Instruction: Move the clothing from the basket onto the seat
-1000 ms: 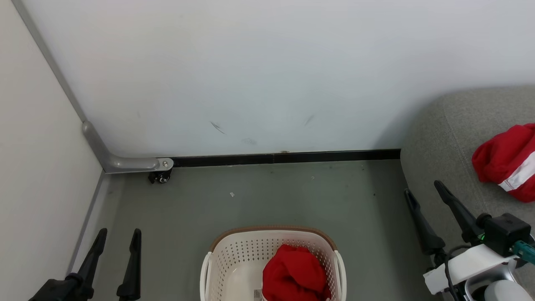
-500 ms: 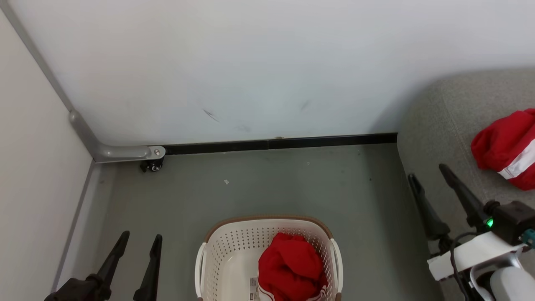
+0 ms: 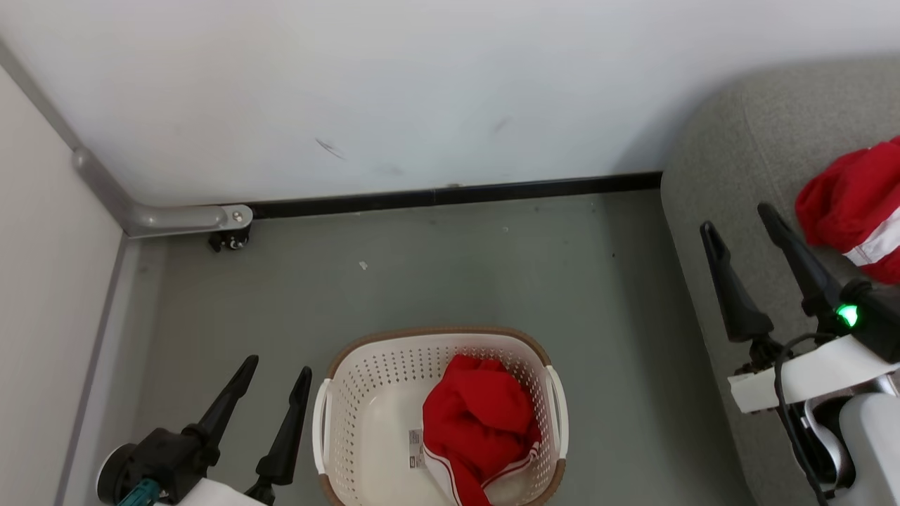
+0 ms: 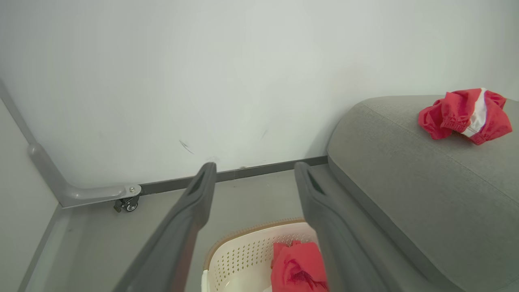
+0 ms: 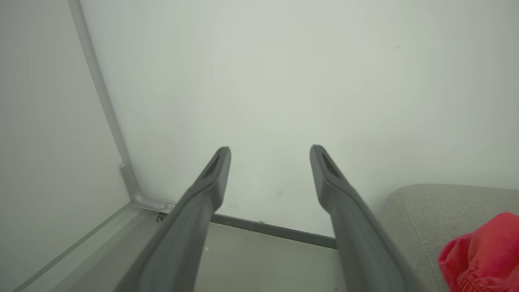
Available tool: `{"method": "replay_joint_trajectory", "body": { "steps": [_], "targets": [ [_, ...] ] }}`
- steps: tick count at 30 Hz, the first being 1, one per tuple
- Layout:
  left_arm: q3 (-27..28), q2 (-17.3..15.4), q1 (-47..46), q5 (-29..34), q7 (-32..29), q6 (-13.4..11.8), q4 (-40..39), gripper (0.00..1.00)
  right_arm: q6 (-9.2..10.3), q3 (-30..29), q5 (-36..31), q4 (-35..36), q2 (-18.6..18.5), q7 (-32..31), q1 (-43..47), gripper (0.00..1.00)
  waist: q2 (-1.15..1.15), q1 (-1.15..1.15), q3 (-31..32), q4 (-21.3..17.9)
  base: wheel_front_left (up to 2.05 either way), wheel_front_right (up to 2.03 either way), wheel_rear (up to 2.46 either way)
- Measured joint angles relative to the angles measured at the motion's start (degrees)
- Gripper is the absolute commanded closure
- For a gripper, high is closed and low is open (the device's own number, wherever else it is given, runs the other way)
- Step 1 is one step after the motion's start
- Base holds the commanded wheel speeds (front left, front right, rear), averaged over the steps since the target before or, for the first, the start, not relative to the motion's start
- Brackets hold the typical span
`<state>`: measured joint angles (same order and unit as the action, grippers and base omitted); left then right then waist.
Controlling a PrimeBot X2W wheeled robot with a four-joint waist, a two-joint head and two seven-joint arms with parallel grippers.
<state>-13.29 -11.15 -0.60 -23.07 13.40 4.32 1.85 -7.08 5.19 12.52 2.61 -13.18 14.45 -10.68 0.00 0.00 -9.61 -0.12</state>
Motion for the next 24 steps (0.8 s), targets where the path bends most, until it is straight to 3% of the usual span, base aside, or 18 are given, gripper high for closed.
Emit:
{"method": "replay_joint_trajectory", "body": {
  "steps": [24],
  "targets": [
    [-6.5, -0.3, -14.0, 1.6, -3.1, 2.1, 5.3, 0.00, 0.00, 2.2, 0.0, 3.9, -1.8, 0.0, -12.4, 0.00, 0.00, 0.00, -12.0, -3.1, 0.00, 0.00, 0.00]
  ]
}}
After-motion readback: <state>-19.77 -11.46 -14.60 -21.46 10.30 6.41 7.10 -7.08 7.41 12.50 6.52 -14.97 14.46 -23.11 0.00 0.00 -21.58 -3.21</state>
